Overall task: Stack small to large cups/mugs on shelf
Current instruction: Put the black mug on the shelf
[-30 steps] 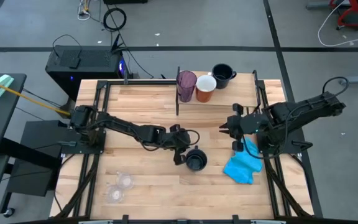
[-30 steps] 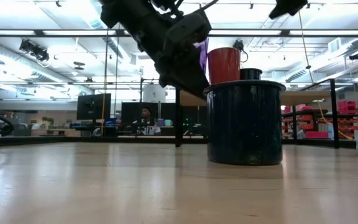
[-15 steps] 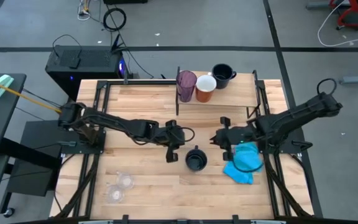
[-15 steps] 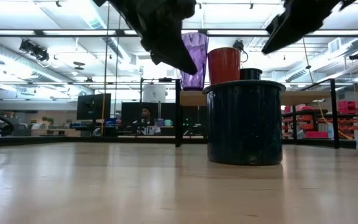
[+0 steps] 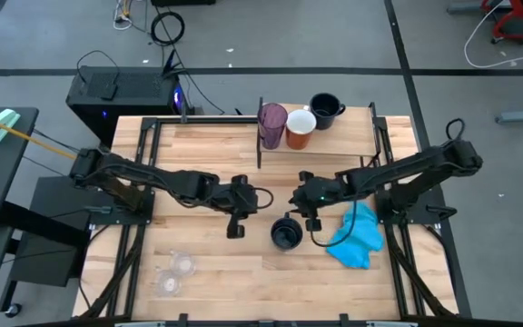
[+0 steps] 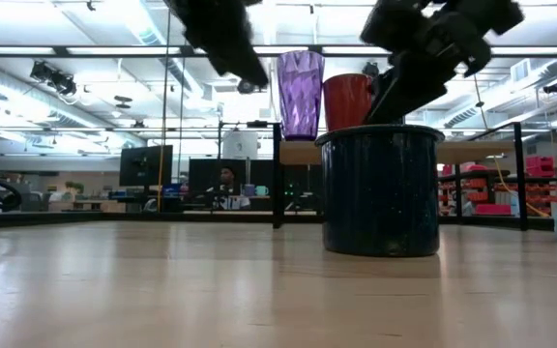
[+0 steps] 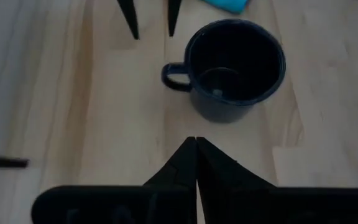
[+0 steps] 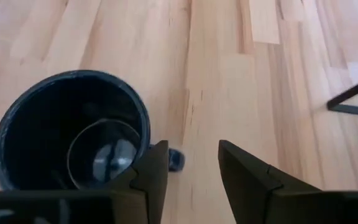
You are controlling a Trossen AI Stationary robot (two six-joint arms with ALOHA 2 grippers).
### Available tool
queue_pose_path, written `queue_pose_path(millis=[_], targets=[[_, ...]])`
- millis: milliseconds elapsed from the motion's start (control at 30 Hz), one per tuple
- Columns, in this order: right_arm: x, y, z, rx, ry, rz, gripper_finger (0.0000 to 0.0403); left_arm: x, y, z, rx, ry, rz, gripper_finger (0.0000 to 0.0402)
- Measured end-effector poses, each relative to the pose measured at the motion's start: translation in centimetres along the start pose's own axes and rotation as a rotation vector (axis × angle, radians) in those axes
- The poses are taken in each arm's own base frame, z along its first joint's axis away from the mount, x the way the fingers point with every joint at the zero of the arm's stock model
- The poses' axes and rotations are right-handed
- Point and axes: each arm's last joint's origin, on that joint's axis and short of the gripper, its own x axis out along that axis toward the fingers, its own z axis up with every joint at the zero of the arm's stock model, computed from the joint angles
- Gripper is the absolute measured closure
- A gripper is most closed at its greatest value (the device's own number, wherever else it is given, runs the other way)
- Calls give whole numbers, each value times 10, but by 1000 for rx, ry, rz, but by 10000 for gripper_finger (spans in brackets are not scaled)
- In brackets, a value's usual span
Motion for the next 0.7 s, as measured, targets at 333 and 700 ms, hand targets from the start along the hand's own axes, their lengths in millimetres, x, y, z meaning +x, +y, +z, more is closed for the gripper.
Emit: queue_pose_path(millis=[333,700], targets=[[36,-23,-1,0,-22,67,265,-25,4,-3,-45,24,37,374],[53,-33,-11,38,39,141,271,-40,4,-3,-54,0,33,392]])
